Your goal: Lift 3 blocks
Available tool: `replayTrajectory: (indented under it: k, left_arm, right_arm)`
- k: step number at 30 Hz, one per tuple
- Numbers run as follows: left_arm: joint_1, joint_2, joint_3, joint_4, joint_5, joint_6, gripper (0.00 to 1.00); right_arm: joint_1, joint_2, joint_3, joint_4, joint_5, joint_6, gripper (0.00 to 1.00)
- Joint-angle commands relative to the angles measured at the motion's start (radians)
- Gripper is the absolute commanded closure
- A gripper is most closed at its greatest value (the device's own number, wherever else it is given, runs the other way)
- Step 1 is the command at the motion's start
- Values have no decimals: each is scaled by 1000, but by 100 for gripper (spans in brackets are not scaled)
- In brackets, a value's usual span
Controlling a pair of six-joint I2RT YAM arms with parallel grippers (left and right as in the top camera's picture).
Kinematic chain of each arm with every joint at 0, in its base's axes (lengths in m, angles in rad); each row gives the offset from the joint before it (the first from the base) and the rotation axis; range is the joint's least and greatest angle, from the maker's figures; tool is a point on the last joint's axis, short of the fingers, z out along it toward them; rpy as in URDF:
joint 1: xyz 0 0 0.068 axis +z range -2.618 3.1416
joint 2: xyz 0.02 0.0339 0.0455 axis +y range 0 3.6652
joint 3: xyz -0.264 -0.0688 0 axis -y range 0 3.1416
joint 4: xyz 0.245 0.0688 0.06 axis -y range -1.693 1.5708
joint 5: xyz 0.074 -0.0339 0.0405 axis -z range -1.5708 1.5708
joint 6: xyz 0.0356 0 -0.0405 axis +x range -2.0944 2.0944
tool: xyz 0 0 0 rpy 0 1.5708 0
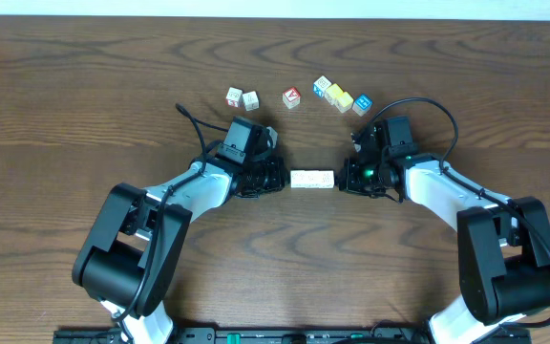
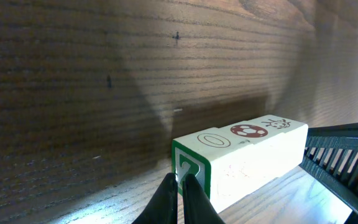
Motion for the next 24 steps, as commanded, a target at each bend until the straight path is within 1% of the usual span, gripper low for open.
replayTrajectory:
  k: [1,10,24]
  left_arm:
    - [-17,14,-2,2,34,13,93]
    - [-17,-26,-2,2,48,13,93]
    - [-17,-68,-2,-10,51,13,93]
  right_arm:
    - [20,8,30,0,-50,9,99]
    - [20,8,31,-5,-50,9,99]
    - [20,5,64,-61,-27,8,99]
